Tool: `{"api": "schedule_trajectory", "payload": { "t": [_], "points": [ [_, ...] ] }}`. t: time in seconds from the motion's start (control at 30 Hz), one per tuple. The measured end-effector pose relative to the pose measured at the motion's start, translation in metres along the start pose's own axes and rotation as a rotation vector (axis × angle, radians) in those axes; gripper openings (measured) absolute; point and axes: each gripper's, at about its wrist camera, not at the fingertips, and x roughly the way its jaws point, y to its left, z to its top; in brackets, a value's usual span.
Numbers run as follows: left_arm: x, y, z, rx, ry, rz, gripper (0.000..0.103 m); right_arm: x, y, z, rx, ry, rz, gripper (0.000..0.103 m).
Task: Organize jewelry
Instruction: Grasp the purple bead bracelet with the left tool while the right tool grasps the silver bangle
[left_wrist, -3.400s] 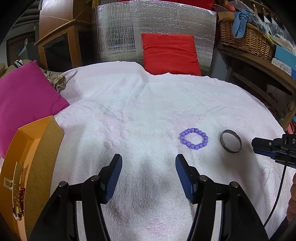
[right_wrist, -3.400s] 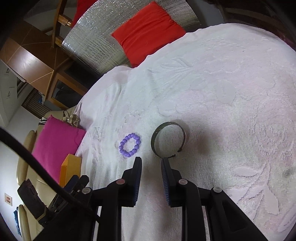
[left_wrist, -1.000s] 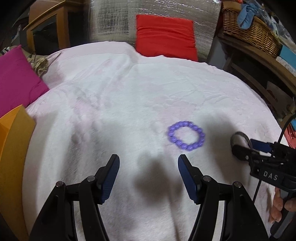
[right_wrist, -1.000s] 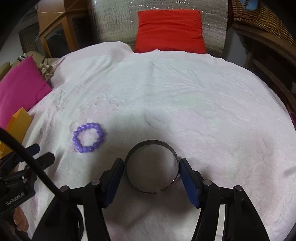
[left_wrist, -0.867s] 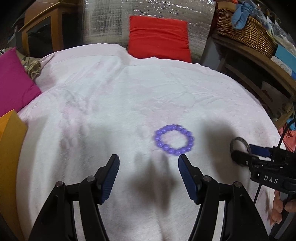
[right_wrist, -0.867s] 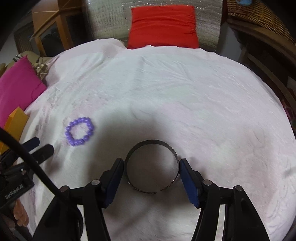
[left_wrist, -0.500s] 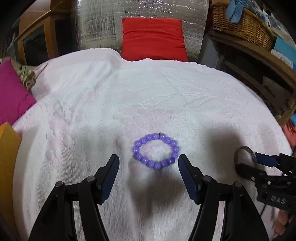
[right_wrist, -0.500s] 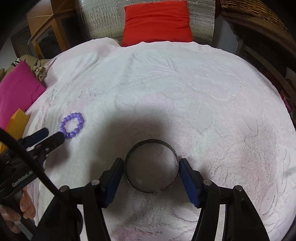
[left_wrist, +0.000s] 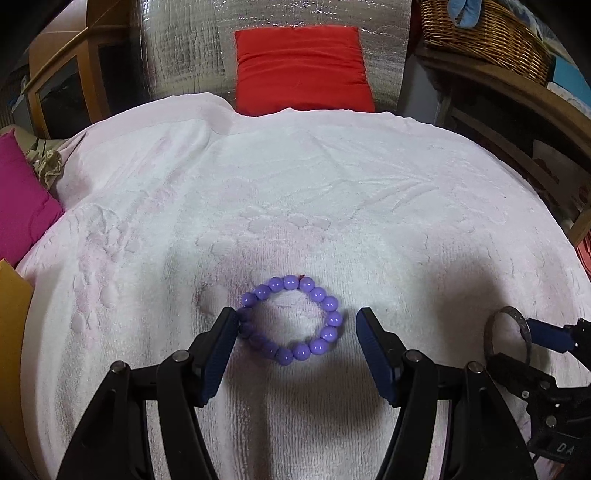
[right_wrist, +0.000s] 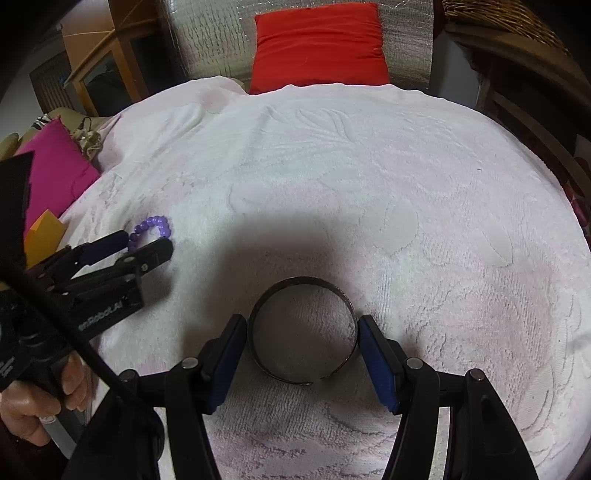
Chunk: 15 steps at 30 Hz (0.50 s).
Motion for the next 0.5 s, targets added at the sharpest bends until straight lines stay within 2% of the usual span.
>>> {"api": "schedule_trajectory", "payload": {
  "t": [0.33,0.5],
  "points": [
    [0.0039,0.0033,0.0017,-0.016,0.007,-0.009,0.07,-0.0002,0.0006,-0.0011,0.005,0.0,-0.001,0.065],
    [0.0107,0.0082,0.0046,-0.047,0.021,-0.028,0.076,-0.0007,0.0001,-0.0015,0.007,-0.001,-0.002,0.065]
  ]
}}
